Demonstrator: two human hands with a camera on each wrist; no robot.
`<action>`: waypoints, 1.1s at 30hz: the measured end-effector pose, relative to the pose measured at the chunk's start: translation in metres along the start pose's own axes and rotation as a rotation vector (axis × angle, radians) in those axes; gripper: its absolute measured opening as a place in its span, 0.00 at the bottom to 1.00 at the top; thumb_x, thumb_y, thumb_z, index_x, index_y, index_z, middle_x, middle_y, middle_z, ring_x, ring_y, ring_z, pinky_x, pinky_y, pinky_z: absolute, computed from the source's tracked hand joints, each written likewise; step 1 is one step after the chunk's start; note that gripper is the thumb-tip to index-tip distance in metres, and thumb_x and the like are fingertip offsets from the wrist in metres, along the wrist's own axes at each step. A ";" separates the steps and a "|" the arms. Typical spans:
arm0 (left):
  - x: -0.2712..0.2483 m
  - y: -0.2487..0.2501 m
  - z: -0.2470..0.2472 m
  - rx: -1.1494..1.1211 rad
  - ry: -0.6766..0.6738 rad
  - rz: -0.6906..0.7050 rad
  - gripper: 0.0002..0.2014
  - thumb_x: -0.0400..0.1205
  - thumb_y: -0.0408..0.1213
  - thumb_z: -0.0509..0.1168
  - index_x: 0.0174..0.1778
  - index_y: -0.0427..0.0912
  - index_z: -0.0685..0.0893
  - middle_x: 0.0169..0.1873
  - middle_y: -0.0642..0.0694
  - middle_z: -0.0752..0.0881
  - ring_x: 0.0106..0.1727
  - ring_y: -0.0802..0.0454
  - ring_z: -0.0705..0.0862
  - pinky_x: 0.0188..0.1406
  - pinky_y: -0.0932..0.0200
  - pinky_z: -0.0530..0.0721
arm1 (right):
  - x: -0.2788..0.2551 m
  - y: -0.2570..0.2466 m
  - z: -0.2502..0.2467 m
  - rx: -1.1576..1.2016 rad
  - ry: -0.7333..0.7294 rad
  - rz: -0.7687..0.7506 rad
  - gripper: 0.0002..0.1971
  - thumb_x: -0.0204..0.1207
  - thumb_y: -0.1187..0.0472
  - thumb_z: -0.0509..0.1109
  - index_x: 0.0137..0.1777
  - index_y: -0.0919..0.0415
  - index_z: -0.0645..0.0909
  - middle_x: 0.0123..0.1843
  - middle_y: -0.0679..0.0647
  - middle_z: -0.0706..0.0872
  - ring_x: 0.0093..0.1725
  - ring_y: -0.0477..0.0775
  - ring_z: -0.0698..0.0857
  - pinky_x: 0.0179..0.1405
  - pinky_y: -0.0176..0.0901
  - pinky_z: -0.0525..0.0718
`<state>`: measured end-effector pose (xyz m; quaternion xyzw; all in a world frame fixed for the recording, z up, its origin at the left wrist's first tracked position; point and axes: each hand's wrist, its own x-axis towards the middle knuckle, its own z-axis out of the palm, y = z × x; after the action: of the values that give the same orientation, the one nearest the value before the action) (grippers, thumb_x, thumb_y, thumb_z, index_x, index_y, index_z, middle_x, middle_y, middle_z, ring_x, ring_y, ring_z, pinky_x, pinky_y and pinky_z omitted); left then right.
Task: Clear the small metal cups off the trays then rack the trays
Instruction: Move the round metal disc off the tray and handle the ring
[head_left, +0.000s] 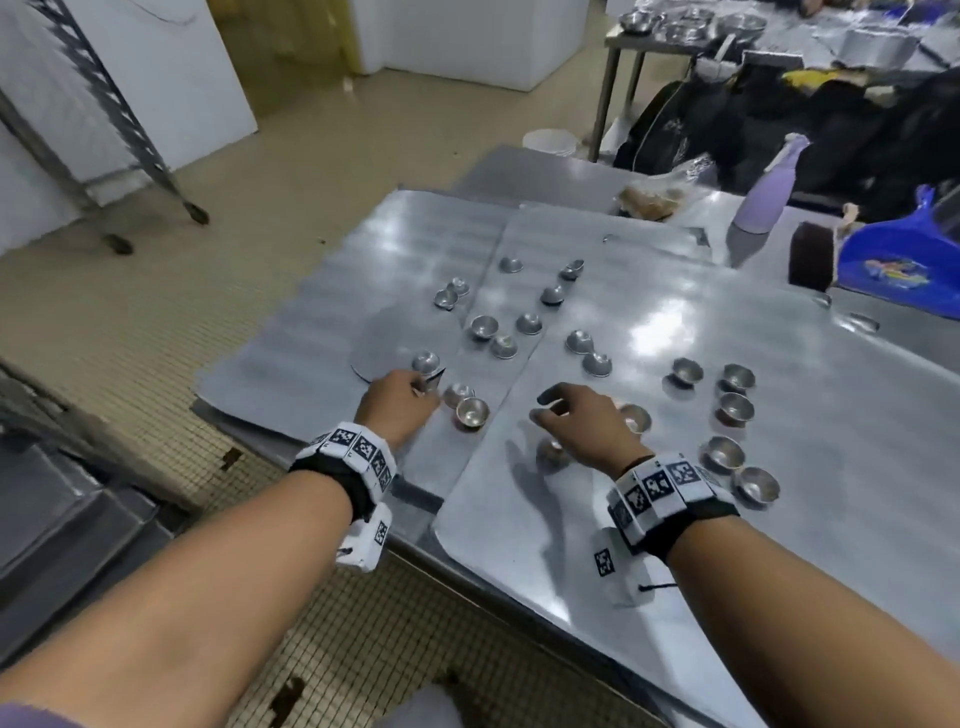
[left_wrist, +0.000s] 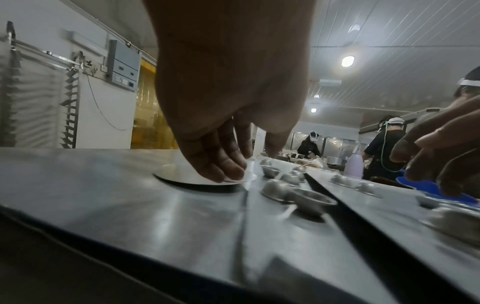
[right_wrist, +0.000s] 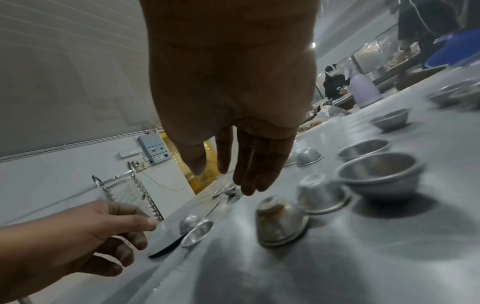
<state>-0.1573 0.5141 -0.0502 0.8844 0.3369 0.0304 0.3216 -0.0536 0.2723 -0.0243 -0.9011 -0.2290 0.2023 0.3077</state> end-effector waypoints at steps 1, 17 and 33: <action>0.011 -0.011 -0.008 0.002 -0.003 -0.018 0.11 0.79 0.50 0.71 0.47 0.46 0.89 0.47 0.42 0.90 0.53 0.39 0.88 0.53 0.53 0.82 | 0.010 -0.009 0.008 0.006 -0.002 0.004 0.16 0.79 0.47 0.71 0.63 0.52 0.84 0.56 0.51 0.90 0.53 0.53 0.86 0.52 0.43 0.80; 0.121 -0.098 -0.049 0.108 -0.110 -0.135 0.34 0.78 0.47 0.71 0.81 0.47 0.70 0.75 0.36 0.73 0.74 0.35 0.75 0.72 0.47 0.78 | 0.124 -0.085 0.075 -0.004 -0.053 0.014 0.24 0.76 0.50 0.74 0.71 0.56 0.80 0.67 0.57 0.85 0.63 0.55 0.85 0.62 0.44 0.80; 0.191 -0.093 -0.061 0.156 -0.190 -0.063 0.37 0.78 0.48 0.72 0.84 0.44 0.69 0.76 0.38 0.72 0.72 0.40 0.78 0.71 0.53 0.76 | 0.183 -0.104 0.103 -0.171 -0.142 -0.081 0.27 0.72 0.47 0.74 0.73 0.45 0.77 0.65 0.53 0.80 0.64 0.56 0.83 0.63 0.51 0.81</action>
<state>-0.0802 0.7173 -0.0875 0.8946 0.3338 -0.0899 0.2831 0.0131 0.4910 -0.0730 -0.8973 -0.3031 0.2329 0.2208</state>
